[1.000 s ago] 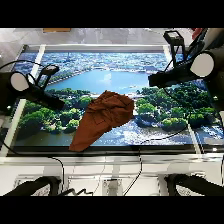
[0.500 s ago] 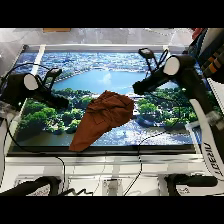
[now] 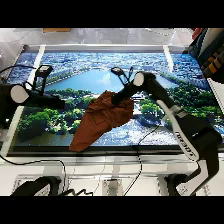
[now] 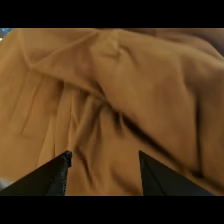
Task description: Fold the clothes and pants, and hang the long-sleeved shirts on hangers.
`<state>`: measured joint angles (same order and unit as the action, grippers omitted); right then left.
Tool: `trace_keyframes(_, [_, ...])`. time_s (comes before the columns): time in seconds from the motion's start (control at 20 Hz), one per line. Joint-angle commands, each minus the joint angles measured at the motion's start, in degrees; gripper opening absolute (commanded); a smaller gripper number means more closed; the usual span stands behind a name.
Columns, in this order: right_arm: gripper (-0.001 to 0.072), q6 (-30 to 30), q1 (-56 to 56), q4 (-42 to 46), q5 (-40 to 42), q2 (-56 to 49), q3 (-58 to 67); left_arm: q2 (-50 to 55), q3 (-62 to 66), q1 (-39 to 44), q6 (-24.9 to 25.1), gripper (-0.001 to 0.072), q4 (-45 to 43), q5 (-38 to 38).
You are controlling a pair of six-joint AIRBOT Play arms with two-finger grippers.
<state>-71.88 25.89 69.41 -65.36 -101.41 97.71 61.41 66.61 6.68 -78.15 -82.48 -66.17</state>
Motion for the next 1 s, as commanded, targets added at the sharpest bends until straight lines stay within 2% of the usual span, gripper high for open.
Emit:
trace_keyframes(0.0, [0.0496,1.88,4.22,5.86,9.64,-4.5,0.09,-2.14,-1.68,0.0,-0.09,0.0068,-0.24,0.83])
trace_keyframes(0.05, [0.0496,1.46,4.74,8.04,11.78,-5.22,0.09,-2.12,-1.68,0.0,-0.09,0.0278,-0.24,0.87])
trace_keyframes(0.1, [0.0496,-0.24,4.87,10.82,13.4,-5.66,0.11,-2.14,-1.68,0.0,-0.09,0.0545,-0.24,0.9])
trace_keyframes(0.15, [0.0496,-3.13,4.76,13.7,14.82,-5.79,0.11,-2.14,-1.68,0.0,-0.09,0.0674,-0.24,0.87])
trace_keyframes(0.25, [0.0493,-8.46,3.17,16.55,15.89,-5.81,0.5,-2.14,-1.68,0.0,-0.07,0.0676,-0.24,1.01])
trace_keyframes(0.35, [0.0493,-10.14,1.25,16.2,15.39,-5.88,0.5,-2.12,-1.68,0.0,-0.07,0.0675,-0.22,1.16])
trace_keyframes(0.55, [0.0482,-10.16,-1.9,12.04,15.65,-6.12,0.5,-2.12,-1.68,0.0,-0.07,0.0676,-0.2,2.05])
trace_keyframes(0.8, [0.0452,-9.42,-4.09,0.81,15.61,-7.48,0.5,-2.12,-1.68,0.02,-0.07,0.0676,-0.2,2.36])
trace_keyframes(0.95, [0.0452,-9.42,-4.04,-2.49,15.32,-8.26,0.5,-2.12,-1.68,0.02,-0.09,0.0676,-0.17,2.34])
